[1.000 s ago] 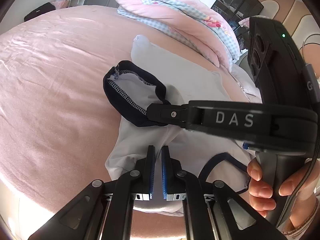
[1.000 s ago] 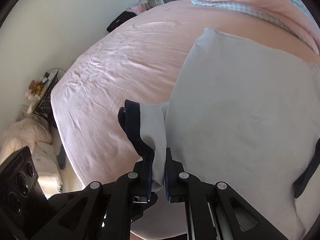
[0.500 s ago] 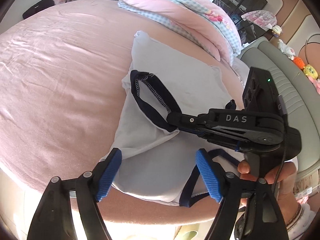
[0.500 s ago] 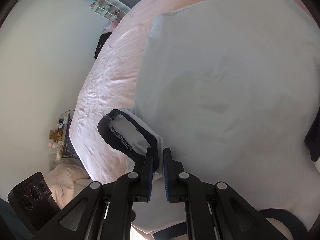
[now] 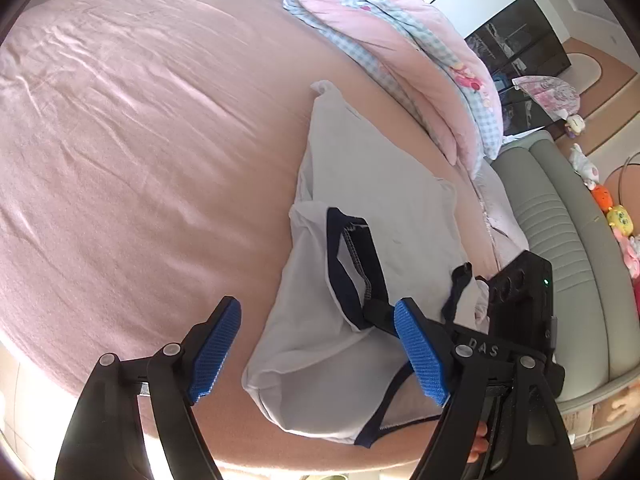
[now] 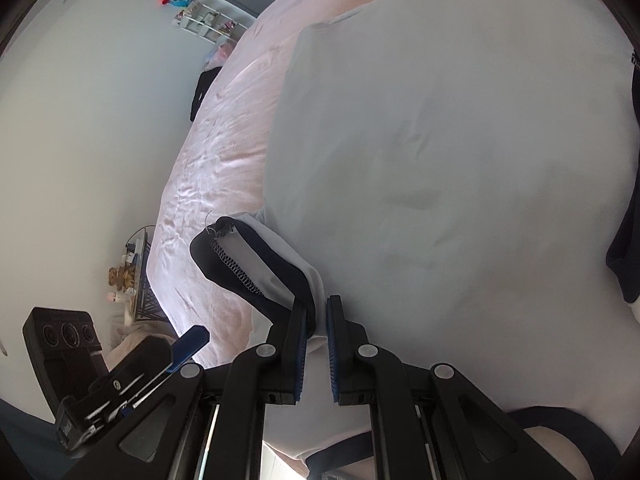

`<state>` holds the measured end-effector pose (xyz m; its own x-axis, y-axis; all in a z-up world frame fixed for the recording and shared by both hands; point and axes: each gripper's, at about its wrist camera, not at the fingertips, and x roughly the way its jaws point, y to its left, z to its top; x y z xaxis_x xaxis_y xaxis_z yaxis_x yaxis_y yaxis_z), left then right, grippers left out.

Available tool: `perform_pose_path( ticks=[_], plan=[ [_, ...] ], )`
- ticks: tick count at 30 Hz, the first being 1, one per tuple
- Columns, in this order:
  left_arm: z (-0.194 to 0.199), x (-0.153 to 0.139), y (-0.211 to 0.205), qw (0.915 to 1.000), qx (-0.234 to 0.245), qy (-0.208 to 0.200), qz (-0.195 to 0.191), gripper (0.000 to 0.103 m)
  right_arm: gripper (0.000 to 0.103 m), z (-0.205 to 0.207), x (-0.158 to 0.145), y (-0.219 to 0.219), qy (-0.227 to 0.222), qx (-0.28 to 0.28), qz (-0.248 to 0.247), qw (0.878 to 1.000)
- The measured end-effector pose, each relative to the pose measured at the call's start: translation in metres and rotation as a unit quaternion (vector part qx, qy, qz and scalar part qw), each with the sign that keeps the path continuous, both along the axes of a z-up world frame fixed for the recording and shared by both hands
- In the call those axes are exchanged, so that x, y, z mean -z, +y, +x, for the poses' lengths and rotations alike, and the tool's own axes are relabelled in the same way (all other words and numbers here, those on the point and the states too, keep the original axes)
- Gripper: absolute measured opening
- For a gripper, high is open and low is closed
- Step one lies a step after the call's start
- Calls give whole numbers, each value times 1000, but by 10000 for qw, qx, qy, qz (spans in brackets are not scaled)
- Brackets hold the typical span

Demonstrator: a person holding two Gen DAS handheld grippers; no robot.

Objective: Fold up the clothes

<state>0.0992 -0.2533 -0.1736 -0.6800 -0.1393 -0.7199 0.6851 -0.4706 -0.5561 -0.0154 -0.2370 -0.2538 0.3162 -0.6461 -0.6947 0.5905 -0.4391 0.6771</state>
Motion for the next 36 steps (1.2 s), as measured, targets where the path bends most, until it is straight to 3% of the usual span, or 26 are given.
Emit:
perform_pose_path(
  ticks=[3,9,10,12,17,22,28,29,33,36],
  plan=[
    [-2,-1,-4,9998,141,-87,-64,78,7,3,0,-2,90,-42,27,9999],
    [-17,6,-12,9995,242,-14,213,76,7,7,1,-4,196,-89,76,9997],
    [-19,8,-13,9995,210,-72,243,74,7,7,2,-3,197,-92,86,9997],
    [-23,13,-17,9991,161,-219,313,56,7,9,3,-4,210,-108,105,9997],
    [-29,21,-18,9983,225,-435,319,48,7,12,4,-5,274,-162,151,9994],
    [-27,31,-21,9976,85,-558,396,25,7,14,1,-8,396,-236,155,9988],
    [-28,31,-20,9975,185,-546,408,16,9,25,-11,-6,1138,-518,90,9921],
    [-28,30,-20,9974,194,-535,439,15,10,29,-14,-6,1308,-578,79,9897],
    [-27,28,-22,9971,175,-404,628,14,45,41,-29,1,1752,-813,-94,9811],
    [-27,27,-24,9971,187,-316,672,14,49,45,-36,2,1734,-792,-264,9813]
  ],
)
